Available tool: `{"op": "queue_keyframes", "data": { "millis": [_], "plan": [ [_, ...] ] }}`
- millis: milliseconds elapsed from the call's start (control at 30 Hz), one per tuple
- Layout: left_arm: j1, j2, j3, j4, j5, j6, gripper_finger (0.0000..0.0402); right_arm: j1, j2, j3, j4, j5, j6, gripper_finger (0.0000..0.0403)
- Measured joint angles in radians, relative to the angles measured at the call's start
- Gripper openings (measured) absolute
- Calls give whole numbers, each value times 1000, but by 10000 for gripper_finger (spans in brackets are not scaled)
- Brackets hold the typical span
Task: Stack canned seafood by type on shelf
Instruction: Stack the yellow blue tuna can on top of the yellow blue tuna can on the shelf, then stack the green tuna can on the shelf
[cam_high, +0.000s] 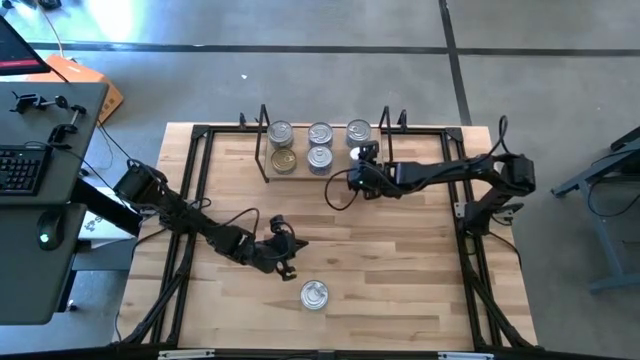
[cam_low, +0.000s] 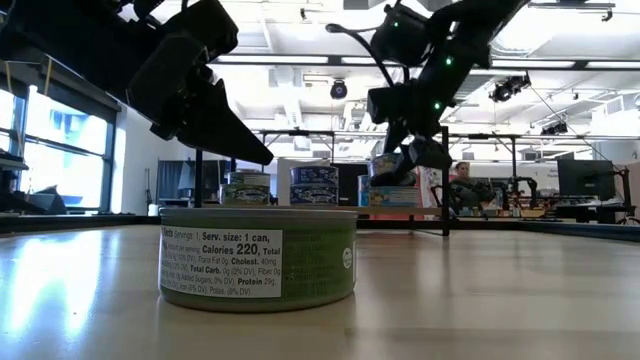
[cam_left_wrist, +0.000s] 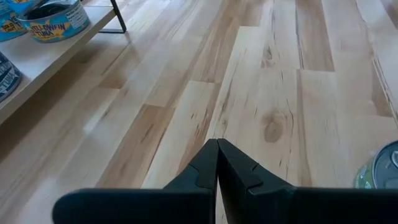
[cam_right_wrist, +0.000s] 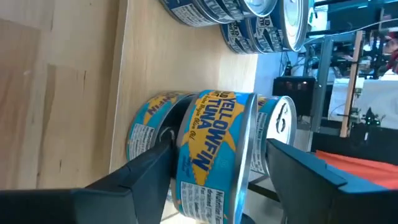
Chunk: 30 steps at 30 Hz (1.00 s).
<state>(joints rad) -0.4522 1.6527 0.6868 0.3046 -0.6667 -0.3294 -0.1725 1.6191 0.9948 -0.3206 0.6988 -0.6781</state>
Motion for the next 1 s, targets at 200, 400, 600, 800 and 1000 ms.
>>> {"op": "queue_keyframes", "data": {
  "millis": [200, 400, 600, 800, 1000],
  "plan": [
    [0, 0, 0, 2, 0, 0, 0, 16, -6, 73, -145, -24, 57, 250],
    [0, 0, 0, 3, 1, -1, 0, 18, -19, 117, -217, -203, 241, 251],
    [-2, 0, 0, 1, 1, -1, 0, 97, -23, 92, -69, -405, 497, 252],
    [-43, 0, 0, -6, 61, 17, 0, 322, -22, -98, 366, -573, 640, 252],
    [-148, 0, 0, -12, 263, -15, 0, 527, -22, -286, 724, -543, 861, 252]
  ]
}}
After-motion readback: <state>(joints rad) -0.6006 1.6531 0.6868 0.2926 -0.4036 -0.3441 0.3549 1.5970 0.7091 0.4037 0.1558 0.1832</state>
